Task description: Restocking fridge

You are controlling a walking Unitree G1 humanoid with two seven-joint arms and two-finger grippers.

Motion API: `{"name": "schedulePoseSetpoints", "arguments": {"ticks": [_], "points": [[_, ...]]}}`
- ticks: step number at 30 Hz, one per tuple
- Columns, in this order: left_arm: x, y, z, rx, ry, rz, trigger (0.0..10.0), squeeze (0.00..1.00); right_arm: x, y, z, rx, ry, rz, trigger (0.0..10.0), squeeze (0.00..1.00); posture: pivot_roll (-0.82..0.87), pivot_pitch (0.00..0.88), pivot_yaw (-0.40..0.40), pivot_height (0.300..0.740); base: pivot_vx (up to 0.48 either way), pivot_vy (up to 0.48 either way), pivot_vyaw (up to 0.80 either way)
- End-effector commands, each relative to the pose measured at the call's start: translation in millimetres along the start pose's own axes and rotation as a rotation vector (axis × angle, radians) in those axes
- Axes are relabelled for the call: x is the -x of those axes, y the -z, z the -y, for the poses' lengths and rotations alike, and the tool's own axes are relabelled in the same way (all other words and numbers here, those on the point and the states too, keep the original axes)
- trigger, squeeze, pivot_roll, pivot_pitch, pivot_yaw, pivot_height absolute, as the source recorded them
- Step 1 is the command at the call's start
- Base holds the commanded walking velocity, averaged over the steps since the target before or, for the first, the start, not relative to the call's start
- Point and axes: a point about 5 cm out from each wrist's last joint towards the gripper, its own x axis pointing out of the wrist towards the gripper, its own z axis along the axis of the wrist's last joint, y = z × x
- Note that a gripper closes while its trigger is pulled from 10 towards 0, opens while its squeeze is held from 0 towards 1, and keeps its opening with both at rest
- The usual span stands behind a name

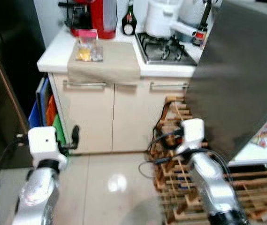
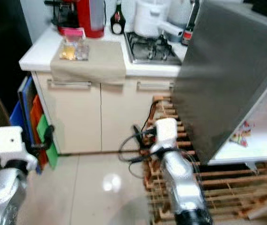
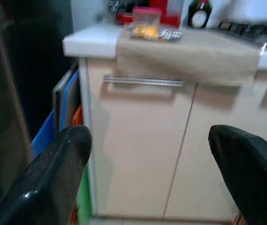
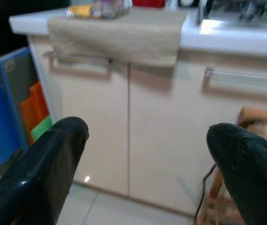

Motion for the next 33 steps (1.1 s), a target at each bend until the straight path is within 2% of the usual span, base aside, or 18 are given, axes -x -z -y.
{"name": "schedulePoseSetpoints", "arguments": {"ticks": [1, 4, 6, 9, 12, 13, 15, 17, 19, 21, 22, 23, 28, 29, 30, 33], "points": [[-6.6, -7.5, 10.1, -0.017, 0.034, 0.027, 10.0, 0.0, -0.7, -3.6, 17.1, -0.008, 0.06, -0.001, 10.0, 0.03, 0.05, 0.0, -0.072, 0.74, 0.431, 0.0, 0.77], [-14.2, -12.1, 11.6, -0.048, 0.067, 0.033, 10.0, 0.0, -5.3, -7.8, 19.4, -0.021, 0.069, 0.007, 10.0, 0.04, 0.05, 0.0, -0.073, 0.74, 0.434, 0.0, 0.74], [-22.0, -18.1, 18.0, -0.073, 0.163, 0.035, 10.0, 0.0, -9.0, -11.8, 17.7, -0.007, 0.053, 0.017, 10.0, 0.06, 0.05, 0.0, -0.064, 0.74, 0.458, 0.0, 0.71], [-21.6, -18.0, 18.6, -0.068, 0.167, 0.032, 10.0, 0.0, -10.1, -12.4, 17.8, 0.0, 0.053, 0.022, 10.0, 0.06, 0.05, 0.0, -0.06, 0.74, 0.458, 0.0, 0.71], [-17.7, -16.6, 15.4, -0.038, 0.124, 0.035, 10.0, 0.0, -11.1, -12.6, 20.1, -0.003, 0.061, 0.027, 10.0, 0.07, 0.05, 0.0, -0.053, 0.74, 0.458, 0.0, 0.71], [-16.4, -18.9, 14.2, -0.036, 0.106, 0.058, 10.0, 0.0, -11.9, -14.6, 20.9, 0.002, 0.064, 0.042, 10.0, 0.07, 0.05, 0.0, -0.053, 0.74, 0.458, 0.0, 0.71], [-16.6, -33.7, 16.3, -0.067, 0.111, 0.161, 10.0, 0.0, -13.4, -29.9, 21.9, 0.066, 0.077, 0.144, 10.0, 0.07, 0.05, 0.0, -0.057, 0.74, 0.458, 0.0, 0.73], [-16.7, -39.6, 17.7, -0.077, 0.12, 0.2, 10.0, 0.0, -13.7, -35.3, 21.2, 0.089, 0.072, 0.177, 10.0, 0.07, 0.05, 0.0, -0.058, 0.74, 0.458, 0.0, 0.75], [-18.9, -47.1, 29.4, -0.151, 0.224, 0.245, 10.0, 0.0, -15.5, -43.5, 16.6, 0.111, 0.053, 0.222, 10.0, 0.07, 0.06, 0.0, -0.061, 0.74, 0.461, 0.0, 0.76], [-20.3, -48.2, 33.2, -0.163, 0.263, 0.25, 10.0, 0.0, -16.1, -45.0, 15.9, 0.11, 0.05, 0.23, 10.0, 0.07, 0.06, 0.0, -0.062, 0.74, 0.461, 0.0, 0.76], [-23.8, -50.7, 40.1, -0.174, 0.347, 0.248, 10.0, 0.0, -16.2, -47.1, 19.7, 0.099, 0.082, 0.249, 10.0, 0.08, 0.06, 0.0, -0.06, 0.74, 0.461, 0.0, 0.76], [-26.3, -52.4, 40.8, -0.172, 0.364, 0.252, 10.0, 0.0, -16.0, -47.6, 22.4, 0.091, 0.104, 0.255, 10.0, 0.08, 0.06, 0.0, -0.058, 0.74, 0.461, 0.0, 0.76], [-30.6, -52.2, 41.0, -0.151, 0.399, 0.242, 10.0, 0.0, -15.6, -47.0, 24.4, 0.082, 0.14, 0.259, 10.0, 0.09, 0.05, 0.0, -0.05, 0.74, 0.461, 0.0, 0.75], [-32.1, -48.4, 42.5, -0.136, 0.422, 0.221, 10.0, 0.0, -17.3, -42.3, 29.7, 0.105, 0.209, 0.211, 10.0, 0.06, 0.05, 0.0, -0.046, 0.74, 0.461, 0.0, 0.66], [-32.9, -46.8, 42.7, -0.137, 0.428, 0.214, 10.0, 0.0, -17.2, -41.5, 31.1, 0.106, 0.222, 0.209, 10.0, 0.01, 0.04, 0.0, -0.042, 0.74, 0.412, 0.0, 0.0], [-36.2, -44.4, 42.3, -0.111, 0.42, 0.194, 10.0, 0.0, -15.8, -42.2, 29.8, 0.096, 0.211, 0.225, 10.0, 0.03, 0.03, 0.0, -0.034, 0.74, 0.137, 0.0, -0.27]]}}
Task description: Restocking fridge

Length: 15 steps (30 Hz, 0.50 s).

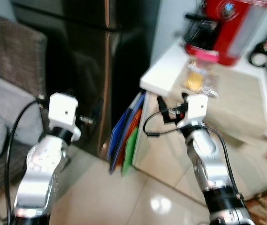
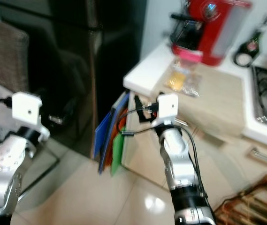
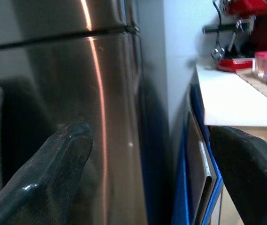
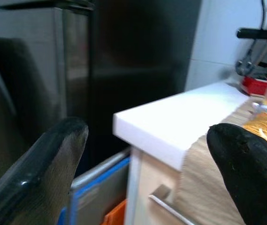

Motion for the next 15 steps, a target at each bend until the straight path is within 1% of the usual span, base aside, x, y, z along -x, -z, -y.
{"name": "schedulePoseSetpoints", "arguments": {"ticks": [1, 6, 12, 15], "points": [[-6.8, -2.6, 7.1, 0.04, 0.025, 0.011, 10.0, 0.0, 3.6, -0.9, 13.7, 0.004, 0.052, 0.004, 10.0, 0.03, 0.03, 0.0, -0.033, 0.74, 0.0, 0.0, -0.8], [-8.0, -1.4, 6.0, 0.073, 0.015, 0.014, 10.0, 0.0, 3.5, -1.7, 12.5, 0.014, 0.061, 0.013, 10.0, 0.04, 0.03, 0.0, -0.025, 0.74, 0.0, 0.0, -0.8], [-8.1, 3.2, 10.5, 0.126, 0.023, 0.003, 10.0, 0.0, 3.2, -0.6, 9.1, 0.022, 0.06, 0.013, 10.0, 0.06, 0.02, 0.0, -0.022, 0.74, 0.0, 0.0, -0.8], [-8.3, 4.4, 10.2, 0.133, 0.017, 0.0, 10.0, 0.0, 3.0, -0.8, 9.3, 0.022, 0.065, 0.016, 10.0, 0.06, 0.02, 0.0, -0.022, 0.74, 0.0, 0.0, -0.8]]}}
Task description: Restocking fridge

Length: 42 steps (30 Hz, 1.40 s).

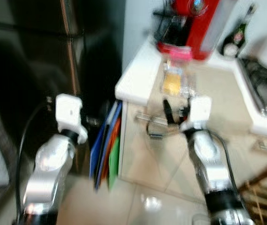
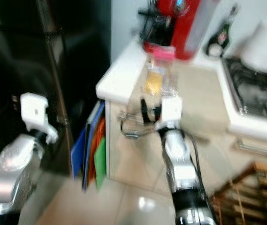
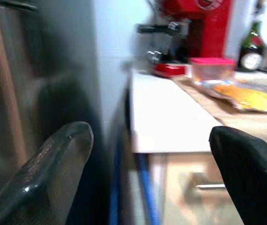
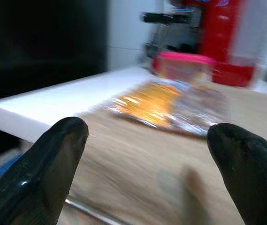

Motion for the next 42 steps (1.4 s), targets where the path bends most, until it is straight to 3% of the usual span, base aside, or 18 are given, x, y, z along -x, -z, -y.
{"name": "schedulePoseSetpoints", "arguments": {"ticks": [1, 7, 12, 16, 26, 34, 42], "points": [[-2.5, 1.9, 7.1, 0.024, 0.022, -0.007, 10.0, 0.0, 1.2, -3.1, 10.7, 0.01, 0.041, 0.016, 10.0, 0.06, 0.02, 0.0, -0.021, 0.74, 0.0, 0.0, -0.8], [-4.7, 0.6, 1.4, -0.013, -0.029, -0.01, 10.0, 0.0, -0.6, -4.1, 9.8, -0.001, 0.044, 0.021, 10.0, 0.06, 0.02, 0.0, -0.022, 0.74, 0.0, 0.0, -0.79], [-2.2, -0.3, -4.7, -0.032, -0.127, -0.006, 10.0, 0.0, -1.5, -2.0, 0.9, -0.009, -0.013, 0.004, 10.0, 0.03, 0.03, 0.0, -0.024, 0.74, 0.0, 0.0, 0.0], [2.3, -11.3, -11.5, -0.077, -0.244, 0.055, 10.0, 0.0, -3.0, -3.9, -4.8, -0.02, -0.05, 0.006, 10.0, 0.04, 0.03, 0.0, -0.025, 0.74, 0.339, 0.0, 0.0], [-4.7, -24.6, -6.2, -0.109, -0.144, 0.111, 10.0, 0.0, -12.0, -19.7, -1.2, -0.017, -0.017, 0.071, 10.0, 0.04, 0.03, 0.0, -0.03, 0.74, 0.459, 0.0, 0.0], [-6.6, -25.1, -9.4, -0.112, -0.165, 0.107, 10.0, 0.0, -12.5, -20.5, -5.0, -0.019, -0.03, 0.074, 10.0, 0.04, 0.02, 0.0, -0.026, 0.74, 0.46, 0.0, 0.0], [-9.1, -31.6, -8.9, -0.102, -0.117, 0.142, 10.0, 0.0, -16.7, -29.9, -4.3, -0.005, -0.02, 0.108, 10.0, 0.04, 0.02, 0.0, -0.029, 0.74, 0.461, 0.0, 0.0]]}}
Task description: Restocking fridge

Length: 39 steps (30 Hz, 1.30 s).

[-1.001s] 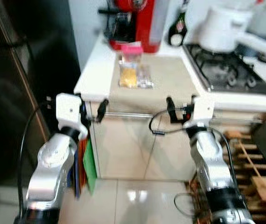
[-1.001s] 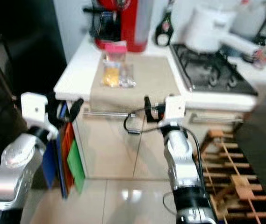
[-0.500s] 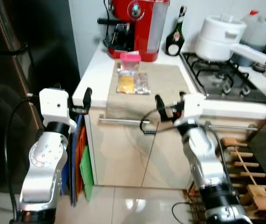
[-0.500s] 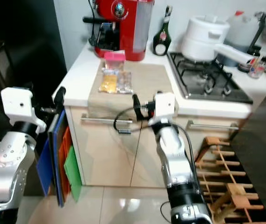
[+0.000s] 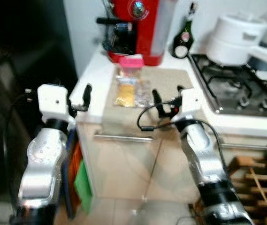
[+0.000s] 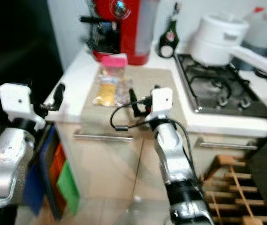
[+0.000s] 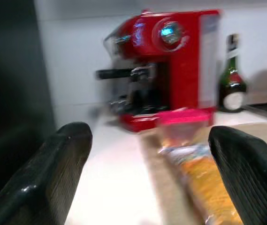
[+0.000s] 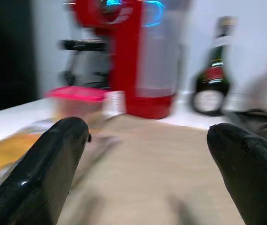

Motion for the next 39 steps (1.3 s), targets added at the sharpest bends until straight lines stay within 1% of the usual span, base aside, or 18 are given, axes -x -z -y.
{"name": "schedulePoseSetpoints", "arguments": {"ticks": [1, 6, 10, 11, 15, 17, 20, 23, 26, 28, 30, 31, 33, 34, 35, 37, 38, 39], "points": [[-1.8, -9.5, -9.1, -0.015, -0.005, 0.039, 10.0, 0.0, -6.1, -11.9, -9.1, 0.0, -0.018, 0.05, 10.0, 0.04, 0.02, 0.0, -0.029, 0.74, 0.461, 0.0, 0.0], [-5.5, -16.9, -13.2, -0.019, 0.024, 0.068, 10.0, 0.0, -9.1, -20.4, -8.9, -0.004, -0.01, 0.077, 10.0, 0.04, 0.02, 0.0, -0.03, 0.74, 0.461, 0.0, 0.0], [-11.8, -25.3, -7.4, -0.007, 0.13, 0.068, 10.0, 0.0, -12.7, -30.5, -5.6, -0.025, -0.003, 0.104, 10.0, 0.04, 0.02, 0.0, -0.025, 0.74, 0.345, 0.0, 0.0], [-11.8, -25.3, -7.4, -0.007, 0.13, 0.068, 10.0, 0.0, -12.7, -30.5, -5.6, -0.025, -0.003, 0.104, 10.0, 0.04, 0.02, 0.0, -0.025, 0.74, 0.0, 0.0, 0.0], [-18.1, -32.1, -18.2, -0.012, 0.16, 0.053, 10.0, 0.0, -18.8, -38.7, 3.1, -0.053, 0.002, 0.096, 10.0, 0.0, 0.01, 0.0, -0.002, 0.74, 0.0, 0.0, 0.0], [-21.9, -34.5, -30.0, -0.021, 0.142, 0.048, 10.0, 0.0, -22.8, -42.2, 10.3, -0.064, -0.014, 0.075, 10.0, 0.0, 0.0, 0.0, 0.014, 0.74, 0.0, 0.0, 0.0], [-22.3, -34.6, -31.9, -0.028, 0.145, 0.044, 10.0, 0.0, -23.5, -43.1, 12.0, -0.067, -0.017, 0.072, 10.0, 0.0, 0.0, 0.0, 0.014, 0.74, 0.0, 0.0, 0.0], [-21.8, -32.8, -36.5, -0.02, 0.156, 0.015, 10.0, 0.0, -24.3, -43.0, 19.4, -0.07, 0.009, 0.054, 10.0, 0.0, 0.0, 0.0, 0.038, 0.74, 0.0, 0.0, 0.0], [-24.1, -28.7, -44.4, -0.009, 0.167, -0.026, 10.0, 0.0, -22.7, -43.6, 21.4, -0.072, 0.025, 0.051, 10.0, 0.0, -0.01, 0.0, 0.048, 0.74, 0.0, 0.0, 0.0], [-24.1, -28.7, -44.4, -0.009, 0.167, -0.026, 10.0, 0.0, -22.7, -43.6, 21.4, -0.072, 0.025, 0.051, 10.0, 0.0, -0.01, 0.0, 0.048, 0.74, 0.0, 0.0, 0.0], [-44.5, -21.8, -60.3, -0.026, 0.214, -0.07, 10.0, 0.0, -12.2, -42.4, 20.3, -0.092, 0.02, 0.04, 10.0, 0.0, -0.04, 0.0, 0.089, 0.74, 0.0, 0.0, 0.0], [-44.5, -21.8, -60.3, -0.026, 0.214, -0.07, 10.0, 0.0, -12.2, -42.4, 20.3, -0.092, 0.02, 0.04, 10.0, 0.0, -0.04, 0.0, 0.089, 0.74, 0.0, 0.0, 0.0], [-61.8, -20.1, -73.6, -0.032, 0.253, -0.093, 10.0, 0.0, 1.9, -39.8, 17.1, -0.097, -0.004, 0.02, 10.0, 0.0, -0.1, 0.0, 0.116, 0.74, 0.0, 0.0, 0.0], [-61.8, -20.1, -73.6, -0.032, 0.253, -0.093, 10.0, 0.0, 1.9, -39.8, 17.1, -0.097, -0.004, 0.02, 10.0, 0.0, -0.1, 0.0, 0.116, 0.74, 0.0, 0.0, 0.0], [-70.8, -19.1, -81.1, -0.036, 0.258, -0.107, 10.0, 0.0, 14.3, -37.7, 15.8, -0.089, -0.013, 0.002, 10.0, 0.0, -0.14, 0.0, 0.128, 0.74, 0.0, 0.0, 0.0], [-78.9, -17.7, -91.0, -0.042, 0.253, -0.13, 10.0, 0.0, 33.9, -36.6, 14.0, -0.079, -0.019, -0.026, 10.0, 0.0, -0.18, 0.0, 0.129, 0.74, 0.0, 0.0, 0.0], [-78.9, -17.7, -91.0, -0.042, 0.253, -0.13, 10.0, 0.0, 33.9, -36.6, 14.0, -0.079, -0.019, -0.026, 10.0, 0.0, -0.18, 0.0, 0.129, 0.74, 0.0, 0.0, 0.0], [-78.9, -17.2, -93.8, -0.048, 0.246, -0.134, 10.0, 0.0, 41.6, -37.6, 13.5, -0.077, -0.019, -0.032, 10.0, 0.0, -0.19, 0.0, 0.126, 0.74, 0.0, 0.0, 0.0]]}}
